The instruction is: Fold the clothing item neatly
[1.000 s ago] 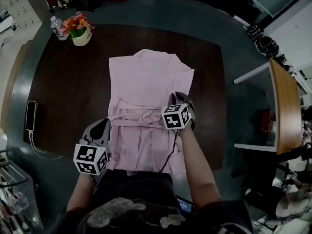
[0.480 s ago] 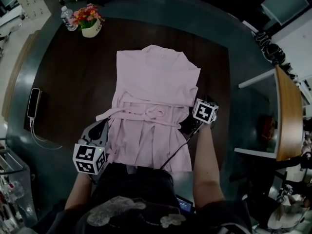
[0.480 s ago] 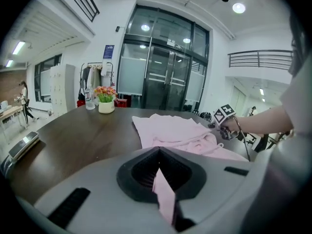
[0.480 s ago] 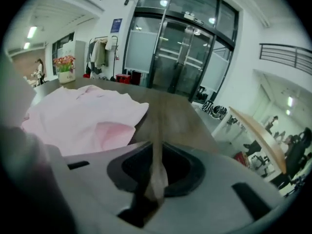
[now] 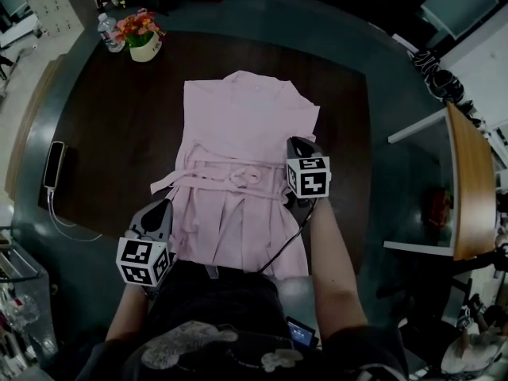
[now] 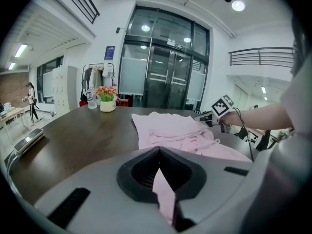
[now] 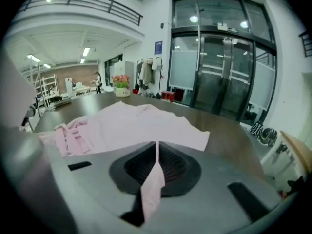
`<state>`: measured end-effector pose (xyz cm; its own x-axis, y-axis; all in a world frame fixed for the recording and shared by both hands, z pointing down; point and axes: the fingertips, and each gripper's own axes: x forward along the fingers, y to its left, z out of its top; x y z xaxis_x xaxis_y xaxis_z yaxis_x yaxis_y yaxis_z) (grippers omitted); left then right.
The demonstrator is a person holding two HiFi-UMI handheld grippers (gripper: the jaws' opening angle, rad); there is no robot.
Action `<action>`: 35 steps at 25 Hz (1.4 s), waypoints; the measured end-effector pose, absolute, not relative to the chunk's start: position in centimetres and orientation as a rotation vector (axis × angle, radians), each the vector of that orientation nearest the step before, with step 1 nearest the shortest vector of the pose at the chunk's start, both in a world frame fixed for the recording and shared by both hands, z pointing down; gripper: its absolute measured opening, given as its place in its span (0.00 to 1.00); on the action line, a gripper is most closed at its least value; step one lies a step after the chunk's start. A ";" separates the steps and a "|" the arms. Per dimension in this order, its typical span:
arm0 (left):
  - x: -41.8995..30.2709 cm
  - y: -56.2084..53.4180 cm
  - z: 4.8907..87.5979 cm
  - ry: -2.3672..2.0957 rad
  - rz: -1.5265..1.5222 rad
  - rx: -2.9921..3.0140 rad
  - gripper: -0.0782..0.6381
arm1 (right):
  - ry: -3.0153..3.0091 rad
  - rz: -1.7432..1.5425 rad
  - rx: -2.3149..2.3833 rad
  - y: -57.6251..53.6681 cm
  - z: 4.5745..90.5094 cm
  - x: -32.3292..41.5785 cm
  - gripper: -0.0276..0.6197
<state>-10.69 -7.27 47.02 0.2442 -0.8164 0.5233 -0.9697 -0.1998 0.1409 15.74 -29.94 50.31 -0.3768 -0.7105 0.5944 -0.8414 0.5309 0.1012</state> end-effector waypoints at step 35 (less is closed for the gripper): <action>-15.7 14.0 62.0 -1.201 0.647 2.404 0.21 | -1.808 0.692 1.869 15.5 62.7 28.0 0.17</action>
<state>-15.71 14.03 61.96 0.5302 -0.6427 0.5531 -0.8152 -0.5657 0.1242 28.02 15.48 62.68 0.0165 -0.7748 0.6320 -0.9988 -0.0423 -0.0257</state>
